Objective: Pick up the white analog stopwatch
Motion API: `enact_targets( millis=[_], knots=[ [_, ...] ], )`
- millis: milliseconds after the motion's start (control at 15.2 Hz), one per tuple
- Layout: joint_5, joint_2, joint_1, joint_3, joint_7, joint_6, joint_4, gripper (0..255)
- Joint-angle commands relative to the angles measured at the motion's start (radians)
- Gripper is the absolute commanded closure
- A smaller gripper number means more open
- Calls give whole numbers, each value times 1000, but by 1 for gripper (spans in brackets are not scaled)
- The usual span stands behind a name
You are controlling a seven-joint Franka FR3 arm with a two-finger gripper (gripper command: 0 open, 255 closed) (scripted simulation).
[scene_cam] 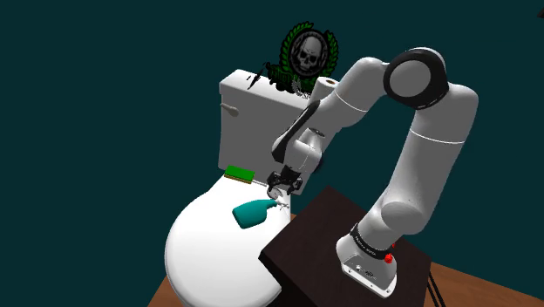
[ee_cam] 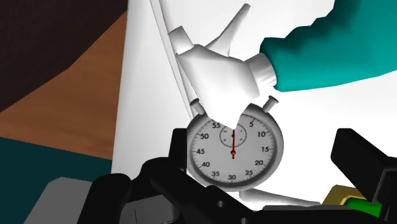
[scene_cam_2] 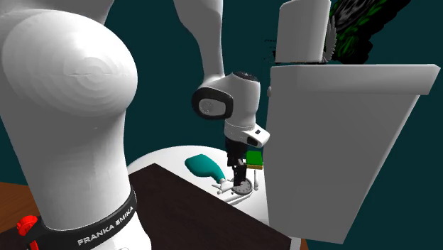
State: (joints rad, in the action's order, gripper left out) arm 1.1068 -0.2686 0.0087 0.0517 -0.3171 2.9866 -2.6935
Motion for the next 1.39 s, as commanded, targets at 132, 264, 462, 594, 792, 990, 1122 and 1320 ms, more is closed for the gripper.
enact_targets(
  millis=[132, 264, 462, 594, 792, 990, 1122, 1320],
  knots=[
    [174, -116, -69, 75, -167, 43, 76, 0],
    [241, -158, -96, 104, -239, 61, 105, 0],
    [295, -192, -116, 124, -298, 76, 129, 0],
    [299, -193, -116, 126, -301, 77, 129, 255],
    [301, -193, -116, 127, -303, 77, 130, 255],
    [302, -193, -116, 127, -303, 77, 130, 255],
    [301, -193, -116, 127, -303, 77, 130, 255],
    [226, -149, -92, 100, -222, 58, 99, 255]
  ],
)
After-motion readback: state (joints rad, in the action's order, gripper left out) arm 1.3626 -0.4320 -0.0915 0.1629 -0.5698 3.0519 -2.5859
